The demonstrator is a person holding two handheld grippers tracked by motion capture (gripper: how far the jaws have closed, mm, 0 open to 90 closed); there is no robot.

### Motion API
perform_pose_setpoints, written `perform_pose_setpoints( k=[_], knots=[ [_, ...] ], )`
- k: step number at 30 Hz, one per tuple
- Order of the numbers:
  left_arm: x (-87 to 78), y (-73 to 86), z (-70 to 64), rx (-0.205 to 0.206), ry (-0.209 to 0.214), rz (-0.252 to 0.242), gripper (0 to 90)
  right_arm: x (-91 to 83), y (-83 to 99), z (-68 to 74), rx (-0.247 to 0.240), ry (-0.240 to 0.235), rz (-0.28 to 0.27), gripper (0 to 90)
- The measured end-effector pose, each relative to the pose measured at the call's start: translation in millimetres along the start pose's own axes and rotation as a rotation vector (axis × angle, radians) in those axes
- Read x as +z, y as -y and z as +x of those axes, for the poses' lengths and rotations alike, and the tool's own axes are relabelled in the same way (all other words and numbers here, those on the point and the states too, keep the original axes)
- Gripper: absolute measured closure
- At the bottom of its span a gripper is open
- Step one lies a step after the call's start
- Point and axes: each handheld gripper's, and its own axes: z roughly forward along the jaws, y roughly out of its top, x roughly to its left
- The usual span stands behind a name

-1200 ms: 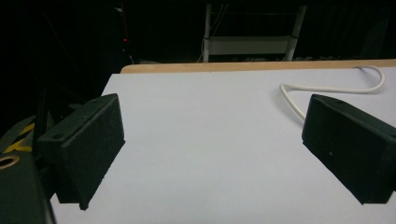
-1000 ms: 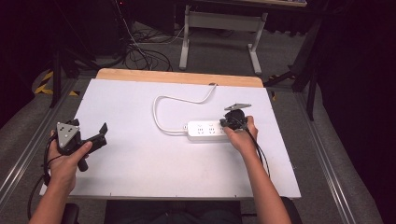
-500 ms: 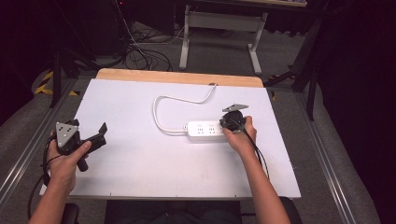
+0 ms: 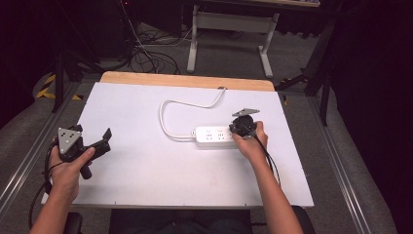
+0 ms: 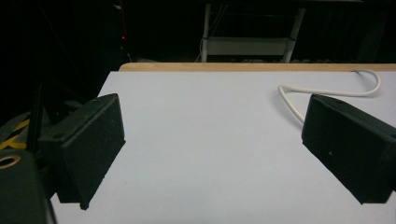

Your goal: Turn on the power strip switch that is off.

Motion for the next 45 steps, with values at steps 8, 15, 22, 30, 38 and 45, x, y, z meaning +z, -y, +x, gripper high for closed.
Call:
perform_pose_setpoints(
  k=[8,15,22,30,38,45],
  knots=[
    [-0.4,-0.1,2.0,-0.004,0.001,-0.001,6.7,3.4,-1.6,5.1,-0.008,0.015,-0.026,90.0],
    [0.0,-0.2,2.9,-0.002,0.0,0.002,6.7,2.2,-2.3,1.3,0.017,-0.002,-0.019,90.0],
    [-0.2,-0.3,2.8,-0.001,0.001,0.002,6.8,1.6,-1.8,0.3,0.024,-0.006,-0.018,90.0],
    [-0.2,-0.4,3.2,-0.002,0.0,0.001,6.8,1.0,1.1,-2.8,0.056,-0.025,-0.044,90.0],
    [-0.1,-0.4,3.4,-0.001,-0.003,-0.001,6.8,-8.2,4.0,-8.2,0.063,-0.008,-0.117,90.0],
    [-0.1,-0.4,3.9,-0.003,-0.003,-0.002,6.8,-23.5,4.2,-13.0,0.091,-0.027,-0.236,90.0]
  ],
)
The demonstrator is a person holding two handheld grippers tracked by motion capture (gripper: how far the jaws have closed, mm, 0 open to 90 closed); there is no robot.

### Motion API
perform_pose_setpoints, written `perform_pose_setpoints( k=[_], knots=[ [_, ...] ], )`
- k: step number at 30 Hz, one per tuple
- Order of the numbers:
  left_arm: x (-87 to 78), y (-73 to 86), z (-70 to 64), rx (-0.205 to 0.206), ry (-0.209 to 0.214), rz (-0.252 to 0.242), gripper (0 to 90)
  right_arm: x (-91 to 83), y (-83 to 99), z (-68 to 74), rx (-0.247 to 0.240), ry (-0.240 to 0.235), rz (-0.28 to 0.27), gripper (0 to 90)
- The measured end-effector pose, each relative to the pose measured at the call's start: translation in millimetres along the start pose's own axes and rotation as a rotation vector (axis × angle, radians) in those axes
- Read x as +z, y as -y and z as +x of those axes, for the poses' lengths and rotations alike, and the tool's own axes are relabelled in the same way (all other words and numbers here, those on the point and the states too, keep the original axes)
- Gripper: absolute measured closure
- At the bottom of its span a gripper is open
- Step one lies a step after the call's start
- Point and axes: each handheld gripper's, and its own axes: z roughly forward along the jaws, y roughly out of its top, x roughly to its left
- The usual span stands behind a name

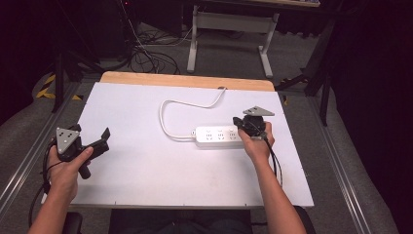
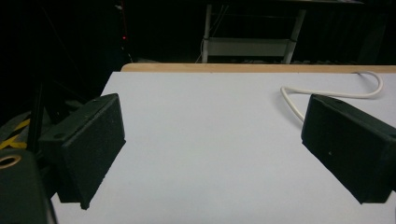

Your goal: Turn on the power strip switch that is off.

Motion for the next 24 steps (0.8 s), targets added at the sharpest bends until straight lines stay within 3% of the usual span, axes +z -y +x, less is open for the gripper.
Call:
perform_pose_setpoints(
  k=[7,15,24],
  knots=[
    [0.3,0.2,-0.6,0.0,0.001,0.001,6.8,-16.4,-3.8,-1.3,0.016,-0.034,-0.111,90.0],
    [0.4,0.1,-0.4,0.005,0.0,0.006,6.8,-35.3,-4.4,-0.9,-0.009,-0.068,-0.17,82.1],
    [0.6,0.3,0.1,0.001,-0.002,0.003,6.8,-43.3,-3.9,-1.4,-0.007,-0.069,-0.188,70.4]
  ],
)
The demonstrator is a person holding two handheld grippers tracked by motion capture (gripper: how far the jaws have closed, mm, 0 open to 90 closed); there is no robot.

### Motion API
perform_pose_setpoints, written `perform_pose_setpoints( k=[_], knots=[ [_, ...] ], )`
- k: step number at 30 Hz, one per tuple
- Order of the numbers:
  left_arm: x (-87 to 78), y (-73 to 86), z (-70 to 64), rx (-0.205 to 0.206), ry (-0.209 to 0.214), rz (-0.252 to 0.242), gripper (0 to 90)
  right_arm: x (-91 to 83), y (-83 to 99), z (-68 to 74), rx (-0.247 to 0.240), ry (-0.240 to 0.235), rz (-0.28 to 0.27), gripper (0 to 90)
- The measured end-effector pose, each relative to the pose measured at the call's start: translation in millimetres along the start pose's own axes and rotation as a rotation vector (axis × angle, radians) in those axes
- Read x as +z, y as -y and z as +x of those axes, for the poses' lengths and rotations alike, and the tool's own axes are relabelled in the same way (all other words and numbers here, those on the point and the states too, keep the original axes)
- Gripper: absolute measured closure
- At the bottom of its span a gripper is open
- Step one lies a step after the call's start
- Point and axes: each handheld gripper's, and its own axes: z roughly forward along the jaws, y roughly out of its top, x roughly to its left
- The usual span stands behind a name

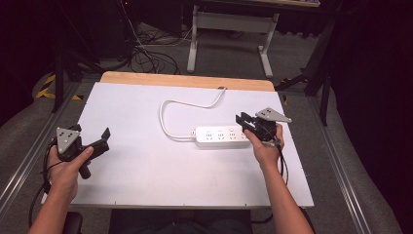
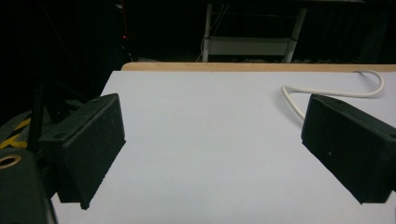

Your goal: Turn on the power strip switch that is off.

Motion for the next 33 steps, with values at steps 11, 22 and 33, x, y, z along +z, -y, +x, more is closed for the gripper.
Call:
perform_pose_setpoints(
  k=[11,22,33],
  knots=[
    [-0.7,0.0,0.7,-0.007,0.001,0.0,6.9,-7.2,-1.2,-2.3,0.013,-0.008,-0.056,59.3],
    [-0.7,-0.1,0.6,-0.007,0.001,0.0,7.0,-19.7,1.7,-5.6,0.018,0.008,-0.13,40.1],
    [-0.5,-0.1,0.5,-0.003,0.001,0.0,7.0,-33.9,8.6,-10.1,0.02,-0.019,-0.209,36.9]
  ],
)
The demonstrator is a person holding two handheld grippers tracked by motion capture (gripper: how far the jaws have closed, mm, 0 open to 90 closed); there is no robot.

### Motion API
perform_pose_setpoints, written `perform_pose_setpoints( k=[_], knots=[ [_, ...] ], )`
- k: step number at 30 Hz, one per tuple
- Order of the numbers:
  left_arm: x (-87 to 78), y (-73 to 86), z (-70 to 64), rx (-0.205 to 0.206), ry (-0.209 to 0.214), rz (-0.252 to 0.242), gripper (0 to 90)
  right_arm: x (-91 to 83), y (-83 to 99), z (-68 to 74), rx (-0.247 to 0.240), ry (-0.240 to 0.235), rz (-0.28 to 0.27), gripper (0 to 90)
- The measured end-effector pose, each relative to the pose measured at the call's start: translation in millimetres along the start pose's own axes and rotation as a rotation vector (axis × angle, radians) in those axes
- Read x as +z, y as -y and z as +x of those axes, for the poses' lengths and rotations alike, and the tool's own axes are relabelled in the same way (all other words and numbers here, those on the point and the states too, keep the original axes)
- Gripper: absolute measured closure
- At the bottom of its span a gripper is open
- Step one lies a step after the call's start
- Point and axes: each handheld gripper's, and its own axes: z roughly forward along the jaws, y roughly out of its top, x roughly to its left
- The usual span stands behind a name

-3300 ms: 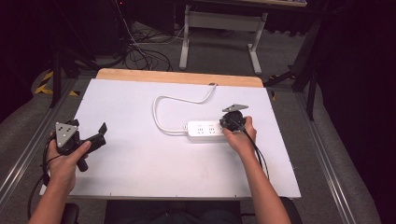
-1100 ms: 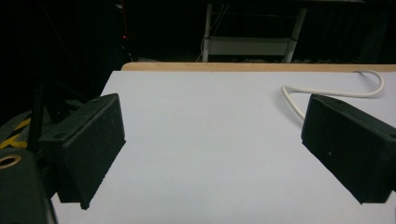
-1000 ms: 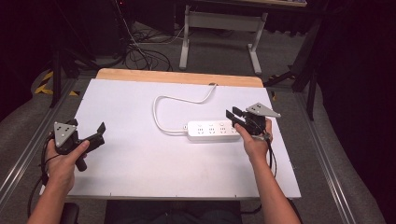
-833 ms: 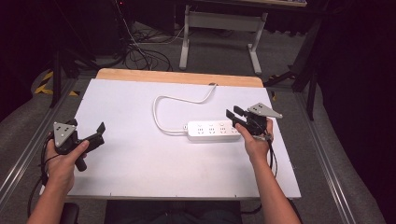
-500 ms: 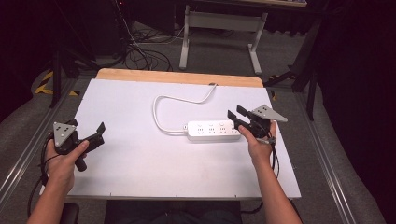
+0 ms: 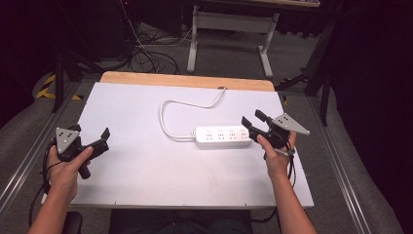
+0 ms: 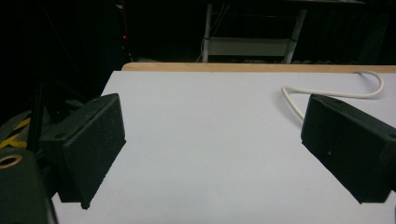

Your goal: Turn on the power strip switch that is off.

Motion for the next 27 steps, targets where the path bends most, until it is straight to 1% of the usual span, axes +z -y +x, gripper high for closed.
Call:
perform_pose_setpoints(
  k=[1,4,7,10,12,13,15,19,23,26,27],
  knots=[
    [0.0,0.0,-0.1,0.0,0.0,0.0,7.0,-1.5,0.2,-0.3,-0.003,0.009,-0.004,34.4],
    [-0.2,-0.1,-0.1,0.003,0.0,0.0,7.0,-6.2,1.1,-2.6,0.003,0.011,-0.018,28.6],
    [-0.2,-0.1,-0.2,0.005,0.0,0.0,7.0,-10.9,2.9,-5.1,-0.006,-0.001,-0.026,19.9],
    [0.1,0.0,-0.2,0.003,0.001,0.002,7.0,-15.0,5.8,-6.2,0.012,-0.014,-0.033,11.1],
    [0.1,0.0,-0.2,0.003,0.0,0.002,7.0,-17.3,7.7,-5.7,0.0,-0.001,-0.038,5.4],
    [0.1,0.0,-0.2,0.002,0.001,0.002,7.0,-18.7,8.7,-5.3,-0.007,0.005,-0.04,4.1],
    [0.0,0.0,-0.2,0.006,0.001,0.0,7.0,-21.4,10.7,-4.3,-0.018,0.012,-0.054,2.7],
    [-0.1,0.1,-0.7,0.002,0.001,-0.003,7.0,-29.5,14.8,-2.6,-0.025,-0.001,-0.077,2.1],
    [-0.3,-0.1,-0.7,0.004,0.001,-0.002,6.8,-37.7,19.6,-0.7,-0.016,-0.011,-0.087,2.0],
    [-0.2,-0.1,-1.0,0.004,0.002,-0.005,6.5,-41.8,21.0,-1.2,-0.013,-0.007,-0.093,2.0],
    [-0.3,-0.2,-1.1,0.004,0.002,-0.005,6.4,-42.5,21.5,-1.4,0.0,-0.011,-0.1,1.9]
  ],
)
